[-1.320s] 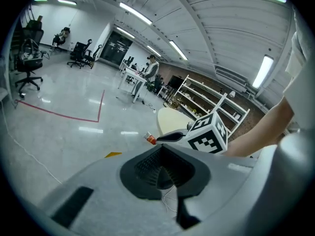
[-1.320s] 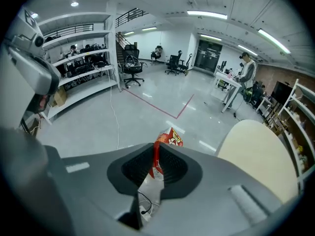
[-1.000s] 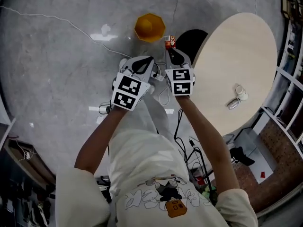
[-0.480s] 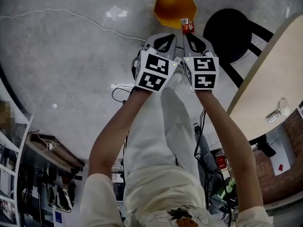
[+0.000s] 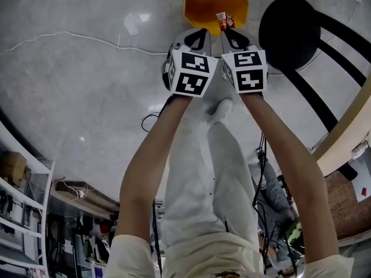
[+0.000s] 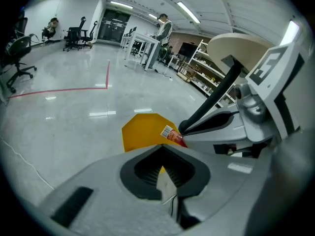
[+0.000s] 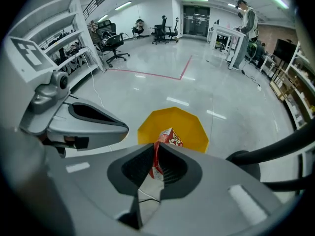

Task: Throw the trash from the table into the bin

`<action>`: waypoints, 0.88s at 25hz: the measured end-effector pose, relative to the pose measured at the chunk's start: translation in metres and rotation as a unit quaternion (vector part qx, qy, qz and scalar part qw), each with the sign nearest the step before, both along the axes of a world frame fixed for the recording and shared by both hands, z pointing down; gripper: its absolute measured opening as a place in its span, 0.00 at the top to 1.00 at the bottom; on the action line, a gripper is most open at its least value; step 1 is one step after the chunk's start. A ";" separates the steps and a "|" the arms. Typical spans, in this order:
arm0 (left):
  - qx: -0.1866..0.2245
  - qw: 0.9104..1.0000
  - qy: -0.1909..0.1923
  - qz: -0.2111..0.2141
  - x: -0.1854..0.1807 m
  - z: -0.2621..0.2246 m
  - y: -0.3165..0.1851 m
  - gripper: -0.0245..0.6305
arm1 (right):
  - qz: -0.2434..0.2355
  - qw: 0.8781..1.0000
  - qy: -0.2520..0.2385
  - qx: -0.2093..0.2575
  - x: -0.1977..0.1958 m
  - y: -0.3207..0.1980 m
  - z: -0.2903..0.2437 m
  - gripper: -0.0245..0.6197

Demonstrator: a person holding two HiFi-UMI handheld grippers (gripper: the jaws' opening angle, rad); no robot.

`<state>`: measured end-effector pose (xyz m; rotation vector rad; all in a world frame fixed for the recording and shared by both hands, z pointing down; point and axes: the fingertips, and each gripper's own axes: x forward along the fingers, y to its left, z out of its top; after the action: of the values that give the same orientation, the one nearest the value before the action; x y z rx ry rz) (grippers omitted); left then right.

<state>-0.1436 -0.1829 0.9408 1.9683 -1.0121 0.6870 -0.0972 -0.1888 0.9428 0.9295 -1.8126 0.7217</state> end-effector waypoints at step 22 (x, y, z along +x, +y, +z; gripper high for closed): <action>0.000 1.000 0.001 0.029 0.004 -0.033 0.021 0.95 | -0.002 0.999 -0.049 0.000 -0.017 0.013 -0.062 0.67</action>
<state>-0.1398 -0.1615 0.9077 2.0053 -0.9572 0.7173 -0.1139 -0.1759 0.8804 0.9053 -1.8987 0.7760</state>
